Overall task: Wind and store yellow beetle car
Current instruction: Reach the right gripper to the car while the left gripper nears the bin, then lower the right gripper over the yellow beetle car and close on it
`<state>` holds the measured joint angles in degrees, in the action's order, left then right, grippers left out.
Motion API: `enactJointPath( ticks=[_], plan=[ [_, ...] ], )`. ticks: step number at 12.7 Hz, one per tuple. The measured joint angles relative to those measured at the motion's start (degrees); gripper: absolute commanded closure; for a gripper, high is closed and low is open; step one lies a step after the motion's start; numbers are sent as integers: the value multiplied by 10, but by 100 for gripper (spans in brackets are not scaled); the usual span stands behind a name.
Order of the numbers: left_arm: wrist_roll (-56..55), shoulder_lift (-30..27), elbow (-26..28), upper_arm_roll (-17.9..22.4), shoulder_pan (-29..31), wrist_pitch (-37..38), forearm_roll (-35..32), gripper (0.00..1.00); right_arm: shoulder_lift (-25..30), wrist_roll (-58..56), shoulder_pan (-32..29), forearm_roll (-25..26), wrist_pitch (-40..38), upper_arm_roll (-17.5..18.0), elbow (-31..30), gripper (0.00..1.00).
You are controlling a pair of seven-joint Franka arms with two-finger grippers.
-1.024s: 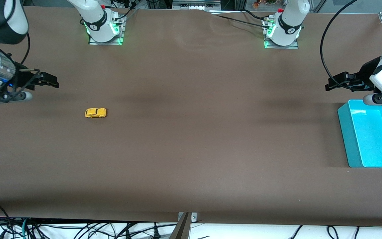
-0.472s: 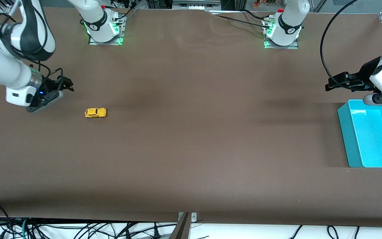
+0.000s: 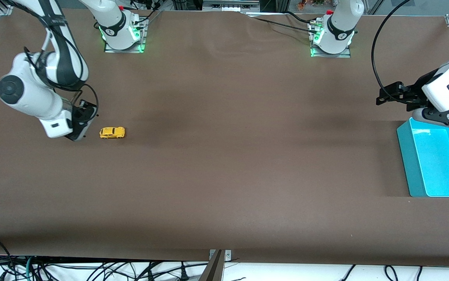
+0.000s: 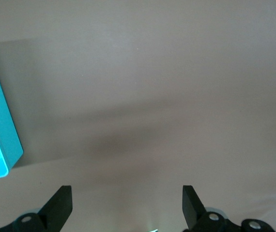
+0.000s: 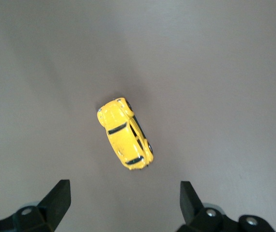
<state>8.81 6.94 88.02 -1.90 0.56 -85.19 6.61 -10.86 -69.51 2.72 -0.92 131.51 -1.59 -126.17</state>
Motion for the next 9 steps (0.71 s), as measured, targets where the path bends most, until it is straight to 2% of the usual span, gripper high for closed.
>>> enactJointPath(
  ticks=[3, 8, 9],
  plan=[
    [73, 4, 0, -1, -2, 26, 0, 0, -24, -118, 0, 0, 108, 13, -46, 0],
    [238, 21, 1, 3, -3, 30, -5, 0, -52, -152, 0, 0, 236, 16, -124, 1],
    [267, 26, 1, 3, -3, 30, -16, 0, -56, -154, 0, 0, 245, 16, -129, 6]
  ],
)
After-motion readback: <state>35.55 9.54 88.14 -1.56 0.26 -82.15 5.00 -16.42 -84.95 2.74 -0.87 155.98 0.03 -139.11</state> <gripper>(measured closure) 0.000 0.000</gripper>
